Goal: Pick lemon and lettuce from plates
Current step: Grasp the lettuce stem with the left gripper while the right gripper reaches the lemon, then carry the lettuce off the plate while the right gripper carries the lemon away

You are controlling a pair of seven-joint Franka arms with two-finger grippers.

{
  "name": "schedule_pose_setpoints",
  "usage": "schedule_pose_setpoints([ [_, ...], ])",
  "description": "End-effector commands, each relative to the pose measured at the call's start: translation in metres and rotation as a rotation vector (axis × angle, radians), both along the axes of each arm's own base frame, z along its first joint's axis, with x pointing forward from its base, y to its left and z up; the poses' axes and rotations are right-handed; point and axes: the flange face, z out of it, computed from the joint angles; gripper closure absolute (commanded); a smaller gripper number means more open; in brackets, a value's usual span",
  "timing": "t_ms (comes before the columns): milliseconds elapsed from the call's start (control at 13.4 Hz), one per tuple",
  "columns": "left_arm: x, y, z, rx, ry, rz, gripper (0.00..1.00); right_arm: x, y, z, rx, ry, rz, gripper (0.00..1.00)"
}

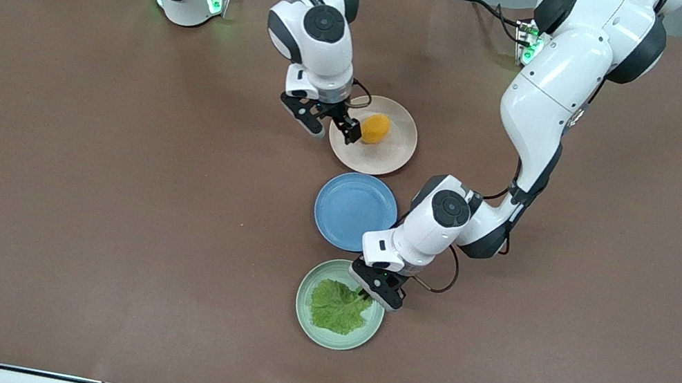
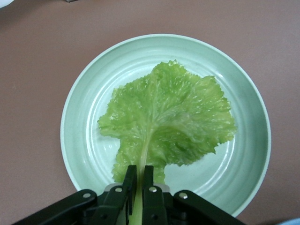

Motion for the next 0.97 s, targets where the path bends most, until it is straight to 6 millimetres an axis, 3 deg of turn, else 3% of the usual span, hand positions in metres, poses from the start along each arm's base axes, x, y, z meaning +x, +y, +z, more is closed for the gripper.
schedule_pose_setpoints([
  [0, 0.002, -0.005, 0.004, 0.012, -0.033, -0.028, 0.99, 0.001, 0.042, -0.025, -0.008, -0.005, -0.066, 0.00],
  [224, 0.005, -0.005, 0.020, 0.014, -0.056, -0.033, 0.99, -0.014, 0.065, -0.054, -0.030, 0.005, -0.049, 0.00],
  [373, 0.010, -0.003, 0.041, 0.020, -0.087, -0.041, 1.00, -0.026, 0.073, -0.063, -0.039, 0.009, -0.027, 0.00],
  [597, 0.017, 0.006, 0.072, 0.023, -0.094, -0.028, 1.00, -0.046, 0.083, -0.072, -0.051, 0.016, 0.005, 0.13],
  [672, 0.018, 0.009, 0.086, 0.038, -0.070, -0.019, 1.00, -0.049, 0.084, -0.072, -0.052, 0.017, 0.011, 0.22],
  [746, 0.017, 0.014, 0.104, 0.067, -0.032, -0.015, 1.00, -0.052, 0.085, -0.073, -0.058, 0.020, 0.020, 0.42],
  [896, 0.023, 0.048, 0.147, 0.145, 0.038, 0.022, 1.00, -0.048, 0.082, -0.070, -0.068, 0.029, 0.017, 0.99],
])
